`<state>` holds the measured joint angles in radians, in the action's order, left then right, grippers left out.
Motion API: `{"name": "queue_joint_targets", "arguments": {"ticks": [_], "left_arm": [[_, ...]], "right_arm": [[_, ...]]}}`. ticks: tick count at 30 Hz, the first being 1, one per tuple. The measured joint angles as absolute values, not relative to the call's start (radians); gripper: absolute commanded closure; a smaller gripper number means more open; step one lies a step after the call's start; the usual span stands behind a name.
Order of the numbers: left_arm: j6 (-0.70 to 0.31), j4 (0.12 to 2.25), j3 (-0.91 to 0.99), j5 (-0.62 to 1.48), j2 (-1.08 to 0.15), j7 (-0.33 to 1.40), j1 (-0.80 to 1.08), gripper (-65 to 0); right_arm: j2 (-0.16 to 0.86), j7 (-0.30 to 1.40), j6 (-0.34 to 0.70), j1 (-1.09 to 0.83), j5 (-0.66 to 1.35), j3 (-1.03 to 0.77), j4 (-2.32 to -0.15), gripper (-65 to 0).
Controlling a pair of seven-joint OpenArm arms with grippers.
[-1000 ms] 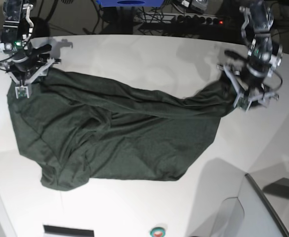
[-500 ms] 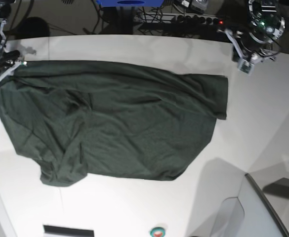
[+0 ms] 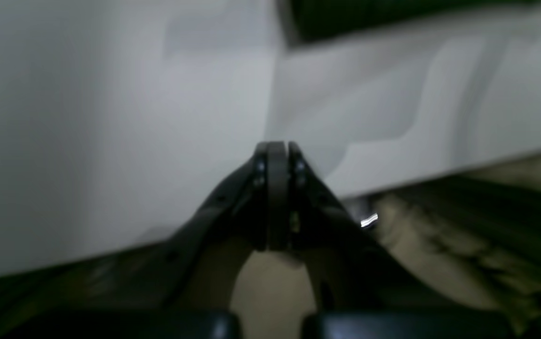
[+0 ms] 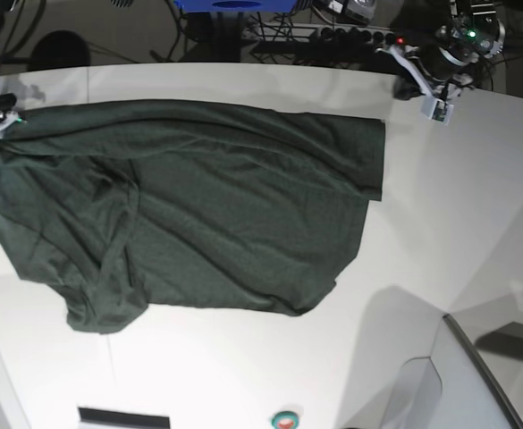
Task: Layout the t-shirt on the table in an organized manner, then fold the t-shirt properly
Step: 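Lift the shirt with both grippers and pull the corners apart, then hold the shirt edge taut between both grippers and lay it flat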
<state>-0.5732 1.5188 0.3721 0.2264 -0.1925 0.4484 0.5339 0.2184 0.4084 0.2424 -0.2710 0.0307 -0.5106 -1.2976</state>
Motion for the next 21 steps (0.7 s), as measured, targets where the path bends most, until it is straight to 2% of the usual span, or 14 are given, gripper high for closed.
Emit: {"name": "queue_joint_targets", "arguments": {"ticks": [2,7,11,14,17,21], "left_arm": [[-0.574,1.519,0.371,0.327,-0.191,0.45,0.532,0.0],[-0.572,1.518,0.364,0.435,-0.191,0.445,0.527,-28.8],[-0.574,1.454,0.365,0.474,-0.165,0.442,0.487,-44.6],[-0.592,1.381,0.365,0.484,-0.167,0.429,0.444,-47.2],[-0.69,1.322,0.378,0.488,-0.139,0.417,0.395,-47.2],[-0.709,1.264,0.376,0.508,-0.102,0.4,0.358,-47.2]], "right_arm": [[0.186,0.411,0.287,-0.284,0.031,-0.511,-1.36,-24.2],[0.125,0.408,0.336,-0.315,0.034,-0.511,-1.467,-24.2],[0.102,0.41,0.338,-0.331,0.03,-0.511,-1.486,-24.2],[0.101,0.411,0.338,-0.336,0.03,-0.511,-1.488,-24.2],[0.102,0.411,0.338,-0.336,0.03,-0.511,-1.488,-24.2],[0.108,0.409,0.338,-0.344,0.03,-0.511,-1.488,-24.2]]}}
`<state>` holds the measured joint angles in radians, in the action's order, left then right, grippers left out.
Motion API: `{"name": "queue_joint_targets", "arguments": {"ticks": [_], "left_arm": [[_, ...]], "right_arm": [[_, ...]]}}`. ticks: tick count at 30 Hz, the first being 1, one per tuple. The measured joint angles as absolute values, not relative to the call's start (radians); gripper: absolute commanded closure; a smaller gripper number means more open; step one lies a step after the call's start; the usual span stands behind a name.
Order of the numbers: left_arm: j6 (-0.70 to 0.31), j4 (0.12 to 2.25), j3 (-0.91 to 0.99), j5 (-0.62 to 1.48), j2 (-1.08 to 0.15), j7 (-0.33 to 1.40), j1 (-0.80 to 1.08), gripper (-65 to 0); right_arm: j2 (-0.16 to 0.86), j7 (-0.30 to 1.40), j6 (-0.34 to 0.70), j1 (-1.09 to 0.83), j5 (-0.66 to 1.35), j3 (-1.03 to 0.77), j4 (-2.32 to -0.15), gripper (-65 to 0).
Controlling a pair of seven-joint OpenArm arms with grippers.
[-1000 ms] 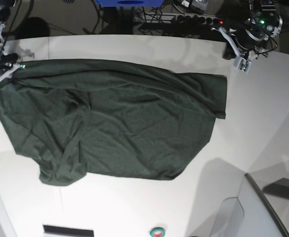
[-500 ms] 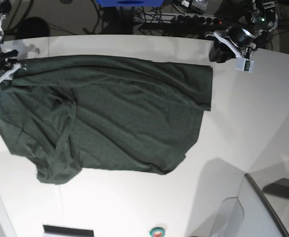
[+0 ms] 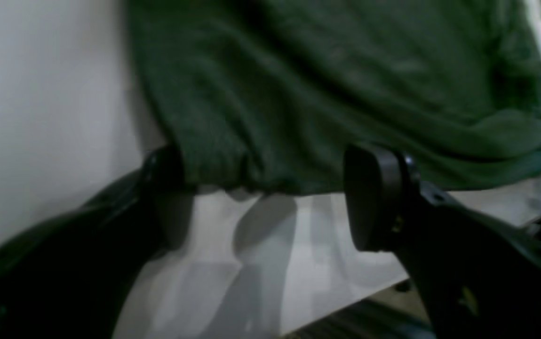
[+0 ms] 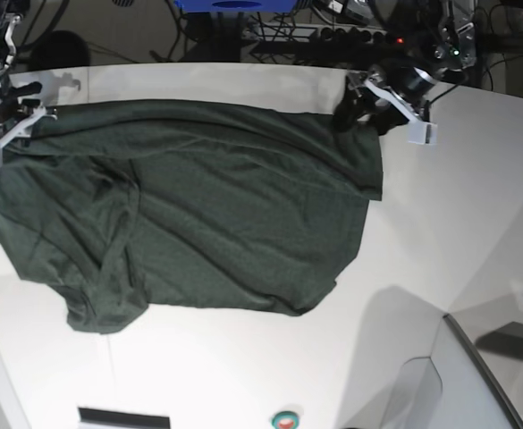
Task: Layout the t-shirt on the table in an organized manner, then fold the t-shirt properly
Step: 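Hold the shirt edge taut between both grippers and lay it flat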
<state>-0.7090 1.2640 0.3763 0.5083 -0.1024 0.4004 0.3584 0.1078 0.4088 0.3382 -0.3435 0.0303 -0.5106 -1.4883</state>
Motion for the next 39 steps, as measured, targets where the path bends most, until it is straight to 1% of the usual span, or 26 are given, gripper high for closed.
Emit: {"name": "queue_joint_targets", "arguments": {"ticks": [4,7,8,9,11,13,14,15,17,18,19,24,28,31,33,34,37,38,39], "left_arm": [[-0.716,1.226,0.38,0.526,-0.08,0.383,0.339,-47.1],[-0.737,1.19,0.422,0.53,-0.055,0.377,0.317,-46.7],[-0.739,1.18,0.446,0.533,-0.045,0.379,0.309,-45.4],[-0.74,1.169,0.472,0.534,-0.034,0.38,0.3,-42.5],[-0.74,1.144,0.506,0.536,-0.025,0.381,0.285,-34.6],[-0.738,1.126,0.522,0.53,-0.029,0.381,0.273,-25.3],[-0.735,1.118,0.522,0.529,-0.037,0.382,0.269,-21.1],[-0.732,1.114,0.523,0.526,-0.039,0.388,0.266,-16.6],[-0.714,1.114,0.53,0.525,-0.036,0.388,0.264,-7.4],[-0.715,1.114,0.529,0.521,-0.037,0.393,0.266,-1.6],[-0.715,1.114,0.53,0.521,-0.037,0.396,0.267,0.0],[-0.715,1.125,0.529,0.519,-0.038,0.406,0.273,0.0],[-0.704,1.205,0.53,0.496,-0.053,0.432,0.325,0.0],[-0.702,1.252,0.529,0.478,-0.053,0.441,0.355,0.0],[-0.691,1.266,0.529,0.474,-0.054,0.452,0.355,0.0],[-0.69,1.267,0.529,0.472,-0.056,0.453,0.355,0.0],[-0.689,1.275,0.529,0.471,-0.057,0.453,0.364,0.0],[-0.689,1.275,0.529,0.472,-0.057,0.453,0.366,0.0],[-0.689,1.275,0.529,0.472,-0.056,0.453,0.368,0.0]], "right_arm": [[0.105,0.408,0.341,-0.348,0.031,-0.53,-1.488,-24.2],[0.09,0.403,0.348,-0.34,0.046,-0.64,-1.488,-24.2],[0.085,0.406,0.345,-0.337,0.075,-0.681,-1.487,-24.2],[0.078,0.41,0.344,-0.334,0.138,-0.725,-1.485,-24.2],[0.069,0.415,0.352,-0.33,0.279,-0.807,-1.476,-24.3],[0.074,0.436,0.424,-0.326,0.448,-0.877,-1.431,-24.8],[0.077,0.482,0.475,-0.32,0.526,-0.914,-1.397,-24.9],[0.081,0.516,0.498,-0.316,0.595,-0.945,-1.363,-24.9],[0.107,0.584,0.512,-0.302,0.654,-0.986,-1.302,-25.1],[0.125,0.618,0.515,-0.29,0.67,-0.998,-1.271,-25.1],[0.138,0.635,0.515,-0.274,0.672,-1.007,-1.245,-25.1],[0.183,0.676,0.529,-0.19,0.686,-1.069,-1.108,-25.8],[0.218,0.684,0.529,-0.2,0.673,-1.093,-1.054,-34.5],[0.226,0.704,0.53,-0.188,0.678,-1.096,-1.043,-38.4],[0.226,0.728,0.593,-0.186,0.68,-1.097,-1.041,-40.7],[0.225,0.73,0.62,-0.186,0.682,-1.098,-1.04,-42.9],[0.228,0.731,0.656,-0.166,0.678,-1.1,-0.989,-54.6],[0.226,0.723,0.667,-0.158,0.68,-1.099,-0.971,-57.0],[0.225,0.722,0.675,-0.153,0.692,-1.095,-0.966,-56.9]]}}
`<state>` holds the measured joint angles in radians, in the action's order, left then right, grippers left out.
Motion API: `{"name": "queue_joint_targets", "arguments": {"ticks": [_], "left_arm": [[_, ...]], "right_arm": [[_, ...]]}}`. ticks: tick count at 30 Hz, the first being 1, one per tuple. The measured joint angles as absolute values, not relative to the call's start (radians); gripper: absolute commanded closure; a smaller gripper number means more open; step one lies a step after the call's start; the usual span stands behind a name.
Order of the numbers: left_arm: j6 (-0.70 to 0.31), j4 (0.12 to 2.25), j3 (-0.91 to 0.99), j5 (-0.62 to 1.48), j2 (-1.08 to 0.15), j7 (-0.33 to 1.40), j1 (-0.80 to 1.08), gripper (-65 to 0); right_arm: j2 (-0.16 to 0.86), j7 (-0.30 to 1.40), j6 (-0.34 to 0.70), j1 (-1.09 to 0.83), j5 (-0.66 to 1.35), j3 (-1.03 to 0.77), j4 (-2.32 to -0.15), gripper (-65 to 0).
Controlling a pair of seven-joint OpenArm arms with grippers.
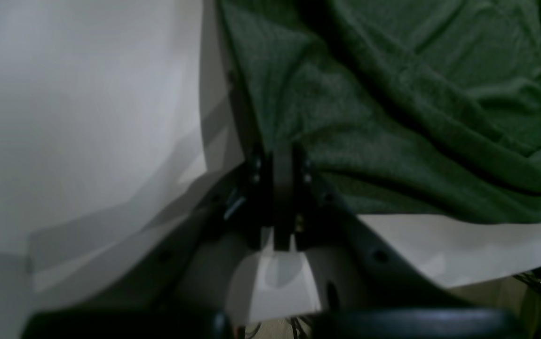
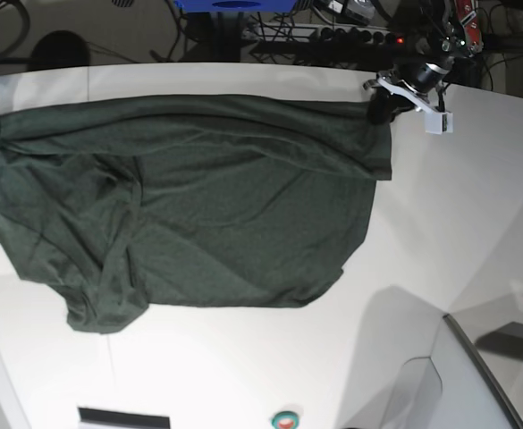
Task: Layout the t-shirt on the table in an organized manner, then fold the t-shirt properly
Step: 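Hold the shirt edge taut between both grippers and lay it flat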
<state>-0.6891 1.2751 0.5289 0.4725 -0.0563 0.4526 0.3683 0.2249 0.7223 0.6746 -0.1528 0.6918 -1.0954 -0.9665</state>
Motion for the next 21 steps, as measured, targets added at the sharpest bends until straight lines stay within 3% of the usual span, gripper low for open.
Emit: {"name": "queue_joint_targets", "arguments": {"ticks": [11,21], "left_arm": [[-0.689,1.275,0.527,0.471,-0.072,0.456,0.366,0.0],[-0.689,1.276,0.528,0.472,-0.073,0.453,0.379,0.0]], "right_arm": [[0.232,0.704,0.691,-0.092,0.696,-1.096,-0.897,-54.0],[0.228,0.69,0.693,-0.098,0.673,-1.096,-0.863,-14.3]]}}
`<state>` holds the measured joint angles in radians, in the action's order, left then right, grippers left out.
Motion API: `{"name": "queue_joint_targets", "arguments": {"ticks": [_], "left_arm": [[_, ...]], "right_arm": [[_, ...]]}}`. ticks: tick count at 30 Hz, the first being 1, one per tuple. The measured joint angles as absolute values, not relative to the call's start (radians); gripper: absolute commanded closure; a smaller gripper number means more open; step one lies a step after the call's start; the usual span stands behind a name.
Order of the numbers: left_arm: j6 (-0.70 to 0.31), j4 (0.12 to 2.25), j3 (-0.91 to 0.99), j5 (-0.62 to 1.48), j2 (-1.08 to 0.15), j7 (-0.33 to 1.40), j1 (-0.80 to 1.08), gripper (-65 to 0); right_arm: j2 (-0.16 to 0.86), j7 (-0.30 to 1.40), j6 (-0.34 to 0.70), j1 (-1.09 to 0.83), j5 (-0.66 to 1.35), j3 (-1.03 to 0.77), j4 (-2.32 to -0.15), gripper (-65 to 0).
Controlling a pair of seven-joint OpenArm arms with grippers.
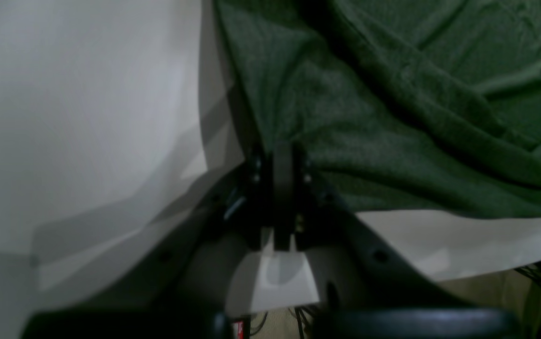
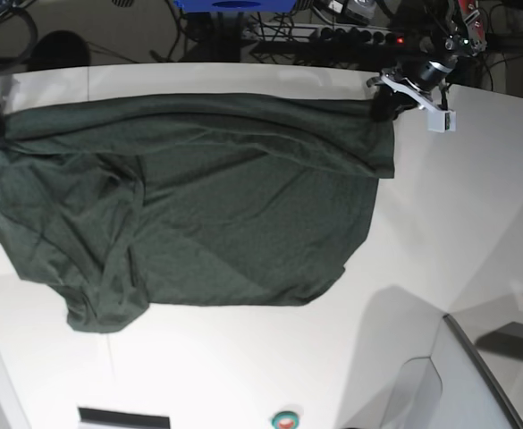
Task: Layout the t-shirt on the table in an organized manner, then fold the t-shirt properly
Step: 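Hold the shirt edge taut between both grippers and lay it flat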
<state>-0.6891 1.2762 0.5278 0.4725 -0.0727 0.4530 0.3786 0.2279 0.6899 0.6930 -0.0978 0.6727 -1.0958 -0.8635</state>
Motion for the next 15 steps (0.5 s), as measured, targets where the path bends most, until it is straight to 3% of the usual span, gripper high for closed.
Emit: {"name": "queue_joint_targets", "arguments": {"ticks": [4,9,13,15], "left_arm": [[-0.689,1.276,0.528,0.473,-0.073,0.453,0.379,0.0],[-0.688,1.331,0.527,0.463,-0.074,0.465,0.398,0.0],[-0.688,1.439,0.529,0.462,-0.086,0.558,0.422,0.0],[-0.689,1.486,0.529,0.464,-0.086,0.579,0.421,0.0]], "right_arm": [[0.228,0.69,0.693,-0.098,0.673,-1.096,-0.864,0.0],[0.216,0.717,0.691,-0.115,0.67,-1.093,-0.96,-0.6],[0.223,0.842,0.69,-0.129,0.67,-1.093,-1.082,-0.6],[0.217,0.885,0.641,-0.128,0.673,-1.093,-1.132,-0.6]]}}
